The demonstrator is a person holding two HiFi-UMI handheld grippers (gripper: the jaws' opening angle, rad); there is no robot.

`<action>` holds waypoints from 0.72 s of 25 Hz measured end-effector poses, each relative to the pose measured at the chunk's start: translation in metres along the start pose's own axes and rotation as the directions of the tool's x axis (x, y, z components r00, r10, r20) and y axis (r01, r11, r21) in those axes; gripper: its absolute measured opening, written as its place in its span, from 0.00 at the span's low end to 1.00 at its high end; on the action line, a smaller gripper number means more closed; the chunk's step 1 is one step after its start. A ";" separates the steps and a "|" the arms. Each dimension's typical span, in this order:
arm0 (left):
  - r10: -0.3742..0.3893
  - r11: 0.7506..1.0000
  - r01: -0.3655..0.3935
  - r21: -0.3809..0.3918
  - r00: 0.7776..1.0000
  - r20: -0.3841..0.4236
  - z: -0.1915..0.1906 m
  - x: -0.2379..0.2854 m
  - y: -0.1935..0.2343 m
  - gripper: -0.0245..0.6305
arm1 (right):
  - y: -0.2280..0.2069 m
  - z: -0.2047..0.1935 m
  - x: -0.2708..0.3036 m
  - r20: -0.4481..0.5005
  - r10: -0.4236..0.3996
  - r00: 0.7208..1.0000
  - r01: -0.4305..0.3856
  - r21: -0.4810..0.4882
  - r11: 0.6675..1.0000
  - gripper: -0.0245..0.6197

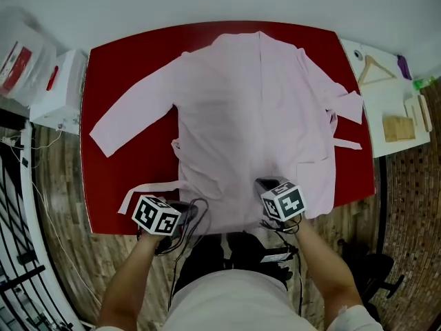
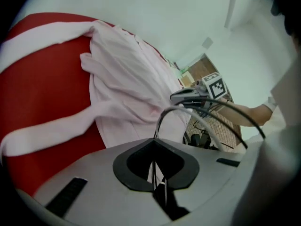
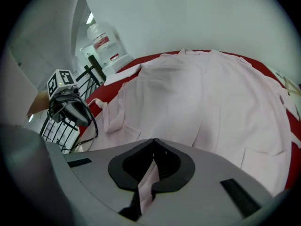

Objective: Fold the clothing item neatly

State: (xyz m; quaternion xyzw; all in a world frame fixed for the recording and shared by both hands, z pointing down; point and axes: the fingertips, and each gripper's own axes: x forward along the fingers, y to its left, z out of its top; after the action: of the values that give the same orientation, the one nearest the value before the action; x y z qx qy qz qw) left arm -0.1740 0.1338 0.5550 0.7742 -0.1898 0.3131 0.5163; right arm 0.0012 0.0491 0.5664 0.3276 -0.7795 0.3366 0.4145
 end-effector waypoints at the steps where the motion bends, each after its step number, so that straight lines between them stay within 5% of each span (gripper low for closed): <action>1: 0.012 1.000 -0.012 -0.011 1.000 -0.020 -0.010 0.006 0.001 0.04 | 0.001 -0.007 0.003 -0.010 0.003 1.000 -0.003 -0.002 1.000 0.06; 5: 0.068 0.995 -0.072 -0.066 0.995 -0.067 -0.038 0.022 0.012 0.04 | 0.001 -0.016 0.009 -0.013 0.010 1.000 -0.010 -0.021 1.000 0.06; 9: 0.044 0.984 -0.045 -0.174 0.999 -0.011 -0.044 0.020 0.013 0.04 | -0.003 -0.017 0.007 -0.010 0.011 1.000 -0.011 -0.062 0.998 0.06; 18: 0.096 0.978 -0.086 -0.189 0.994 0.044 -0.041 0.012 0.014 0.04 | -0.002 -0.010 0.001 0.046 0.035 0.998 -0.031 -0.083 0.996 0.06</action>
State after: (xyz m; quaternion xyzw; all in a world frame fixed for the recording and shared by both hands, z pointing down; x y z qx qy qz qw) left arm -0.1857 0.1659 0.5835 0.7208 -0.2670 0.2967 0.5667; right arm 0.0061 0.0556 0.5723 0.3052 -0.8075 0.3034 0.4035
